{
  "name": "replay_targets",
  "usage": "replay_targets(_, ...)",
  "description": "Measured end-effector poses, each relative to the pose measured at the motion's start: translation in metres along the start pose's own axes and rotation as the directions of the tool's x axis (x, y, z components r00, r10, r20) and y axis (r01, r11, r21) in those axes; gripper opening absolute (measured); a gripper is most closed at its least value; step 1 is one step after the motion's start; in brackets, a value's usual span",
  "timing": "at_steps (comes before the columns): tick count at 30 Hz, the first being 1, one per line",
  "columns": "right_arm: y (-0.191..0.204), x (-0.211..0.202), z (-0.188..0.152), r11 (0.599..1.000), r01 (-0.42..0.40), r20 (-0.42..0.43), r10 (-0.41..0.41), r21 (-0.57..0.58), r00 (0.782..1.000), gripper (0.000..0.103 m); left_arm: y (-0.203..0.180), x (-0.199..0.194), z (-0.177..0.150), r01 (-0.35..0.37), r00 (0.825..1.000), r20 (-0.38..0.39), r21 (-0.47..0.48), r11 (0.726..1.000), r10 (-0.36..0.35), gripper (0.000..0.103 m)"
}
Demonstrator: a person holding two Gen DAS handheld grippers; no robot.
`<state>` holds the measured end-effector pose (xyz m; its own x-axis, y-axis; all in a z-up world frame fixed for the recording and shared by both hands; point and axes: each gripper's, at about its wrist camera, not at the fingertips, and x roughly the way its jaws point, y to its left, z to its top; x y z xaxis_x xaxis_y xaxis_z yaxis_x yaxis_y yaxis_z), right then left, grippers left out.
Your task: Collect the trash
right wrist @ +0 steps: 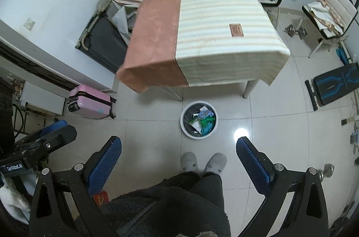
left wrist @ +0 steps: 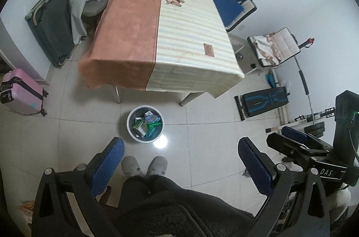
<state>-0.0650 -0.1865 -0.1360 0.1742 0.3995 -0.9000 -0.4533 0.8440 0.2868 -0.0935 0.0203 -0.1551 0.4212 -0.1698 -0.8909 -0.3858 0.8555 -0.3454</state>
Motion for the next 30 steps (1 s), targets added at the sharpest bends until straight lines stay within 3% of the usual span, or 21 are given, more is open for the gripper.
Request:
replay_targets(14,0.02,-0.033,0.003,0.999,-0.028,0.004,0.028,-0.039,1.0,0.103,-0.014,-0.036,-0.007,0.024,0.999,0.043,-0.009,1.0,-0.024,0.103)
replay_targets(30,0.021,-0.039,-0.002,0.999,-0.027,-0.012,0.027,-0.03,1.0,0.103,-0.019,-0.043,-0.014,0.002,0.999,0.043,-0.008,1.0,-0.002,0.103)
